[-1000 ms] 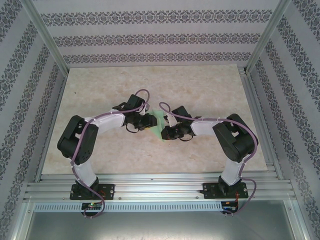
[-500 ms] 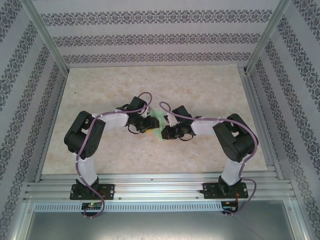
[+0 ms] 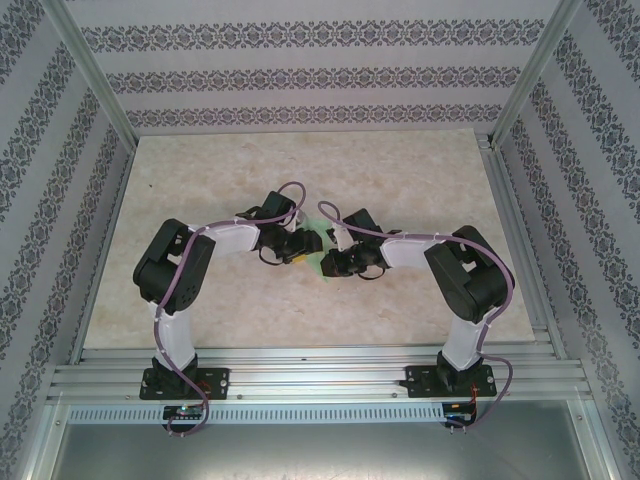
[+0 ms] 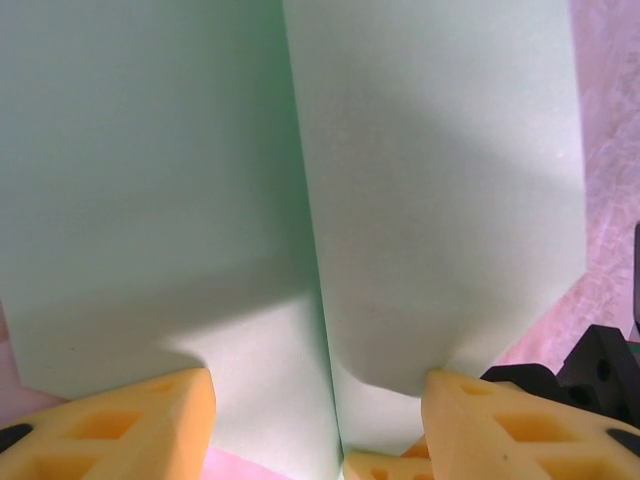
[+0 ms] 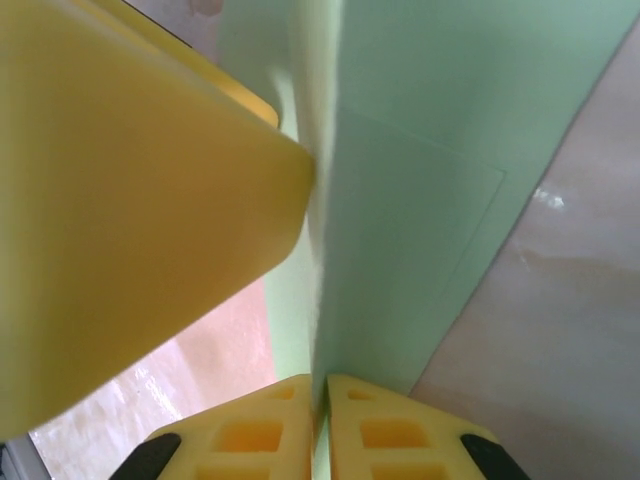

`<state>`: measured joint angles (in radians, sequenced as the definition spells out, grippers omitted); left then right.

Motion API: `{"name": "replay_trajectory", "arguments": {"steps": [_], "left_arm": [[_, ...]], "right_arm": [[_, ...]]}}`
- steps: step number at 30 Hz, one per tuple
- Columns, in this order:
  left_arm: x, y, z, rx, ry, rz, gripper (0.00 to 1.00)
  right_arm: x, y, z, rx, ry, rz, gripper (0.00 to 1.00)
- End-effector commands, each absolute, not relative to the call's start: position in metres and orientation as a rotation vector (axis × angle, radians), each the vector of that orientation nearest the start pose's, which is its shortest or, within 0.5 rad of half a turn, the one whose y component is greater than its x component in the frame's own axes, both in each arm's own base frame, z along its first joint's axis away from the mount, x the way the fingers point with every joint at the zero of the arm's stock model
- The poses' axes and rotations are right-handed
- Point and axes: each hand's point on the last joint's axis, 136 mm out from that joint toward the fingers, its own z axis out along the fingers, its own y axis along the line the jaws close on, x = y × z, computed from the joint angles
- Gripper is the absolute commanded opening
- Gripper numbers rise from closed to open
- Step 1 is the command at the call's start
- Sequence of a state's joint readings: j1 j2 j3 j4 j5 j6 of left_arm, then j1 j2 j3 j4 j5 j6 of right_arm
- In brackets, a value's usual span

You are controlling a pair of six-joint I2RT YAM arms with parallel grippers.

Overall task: Fold a paper plane with a square sheet of paper (fold left side to right side)
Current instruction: Fourth fold the wing at the center of the table.

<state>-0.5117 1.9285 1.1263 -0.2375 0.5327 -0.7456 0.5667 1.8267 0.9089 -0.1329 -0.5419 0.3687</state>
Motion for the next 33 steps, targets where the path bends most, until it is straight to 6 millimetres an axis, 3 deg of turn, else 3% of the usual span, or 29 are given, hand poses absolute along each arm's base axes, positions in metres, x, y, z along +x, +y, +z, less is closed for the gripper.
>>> {"name": "replay_trajectory", "arguments": {"steps": [1,15,24,33], "left_arm": [[0.340,-0.279,0.011,-0.193,2.889,-0.958,0.59],[0.334,-0.269,-0.002,-0.210,2.935,-0.872,0.57],[0.334,-0.269,-0.001,-0.208,2.934,-0.873,0.56],[0.333,-0.269,-0.001,-0.206,2.935,-0.873,0.56]], "right_arm": [[0.293,0.292,0.032,-0.485,2.674,1.052,0.15],[0.314,0.273,0.084,-0.408,2.556,1.123,0.37],[0.353,0.273,0.096,-0.258,2.490,1.194,0.36],[0.364,0.285,0.085,-0.250,2.513,1.219,0.32]]}}
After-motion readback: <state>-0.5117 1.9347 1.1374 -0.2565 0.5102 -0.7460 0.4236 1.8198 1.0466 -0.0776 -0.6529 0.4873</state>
